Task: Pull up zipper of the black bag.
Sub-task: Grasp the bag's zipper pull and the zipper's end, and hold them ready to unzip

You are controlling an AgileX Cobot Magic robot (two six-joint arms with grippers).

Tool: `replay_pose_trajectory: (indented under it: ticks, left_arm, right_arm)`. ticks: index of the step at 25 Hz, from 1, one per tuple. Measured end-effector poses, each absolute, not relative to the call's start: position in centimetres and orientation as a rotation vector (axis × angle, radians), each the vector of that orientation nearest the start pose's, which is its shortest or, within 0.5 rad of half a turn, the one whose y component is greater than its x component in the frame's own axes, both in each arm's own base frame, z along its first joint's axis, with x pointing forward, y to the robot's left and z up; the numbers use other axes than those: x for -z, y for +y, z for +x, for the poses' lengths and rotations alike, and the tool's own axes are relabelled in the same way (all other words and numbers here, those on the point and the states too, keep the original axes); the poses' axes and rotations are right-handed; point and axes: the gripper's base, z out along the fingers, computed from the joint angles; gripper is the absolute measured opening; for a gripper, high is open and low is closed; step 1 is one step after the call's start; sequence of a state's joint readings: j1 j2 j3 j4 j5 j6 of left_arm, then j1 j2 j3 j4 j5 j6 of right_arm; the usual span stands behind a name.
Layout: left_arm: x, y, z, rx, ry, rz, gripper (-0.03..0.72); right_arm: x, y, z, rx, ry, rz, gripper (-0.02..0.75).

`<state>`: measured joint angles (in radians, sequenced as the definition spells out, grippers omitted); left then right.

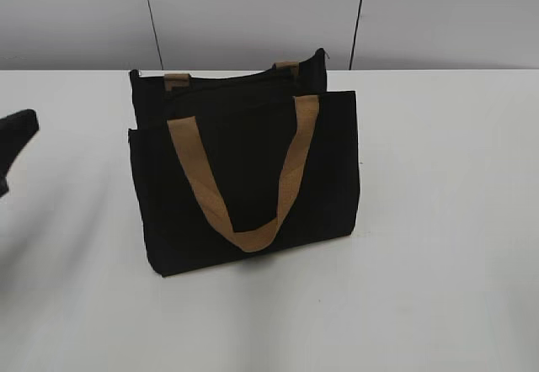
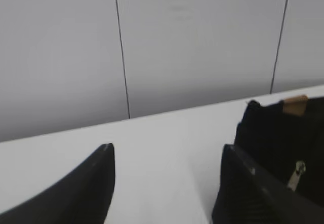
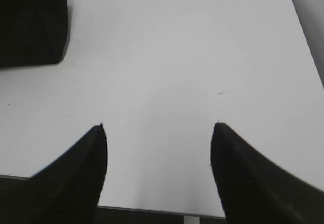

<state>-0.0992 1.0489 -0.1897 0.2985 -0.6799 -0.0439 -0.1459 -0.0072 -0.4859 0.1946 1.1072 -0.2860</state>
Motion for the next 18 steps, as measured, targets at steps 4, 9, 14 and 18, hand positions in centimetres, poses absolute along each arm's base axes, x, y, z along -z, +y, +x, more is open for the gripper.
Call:
replay_pose_trajectory:
  ticks: [4,9,14,18]
  left_arm:
    - [-19.2,-4.5,19.2,0.174,1.655,0.463,0.491]
    - [-14.8,-5.8,20.8,0.308,1.695,0.548,0.491]
    - [-11.4,-7.0,22.4,0.402,1.746,0.695,0.490]
    - [-11.1,-7.9,23.8,0.458,1.683,0.811,0.490]
  right_arm:
    - [-27.1,1.7,-0.5,0.028,2.076,-0.159,0.498]
    - [-27.1,1.7,-0.5,0.028,2.076,-0.159,0.498]
    - [-27.1,1.7,-0.5,0.028,2.076,-0.159,0.498]
    - [-27.1,1.7,-0.5,0.028,2.076,-0.159,0.498]
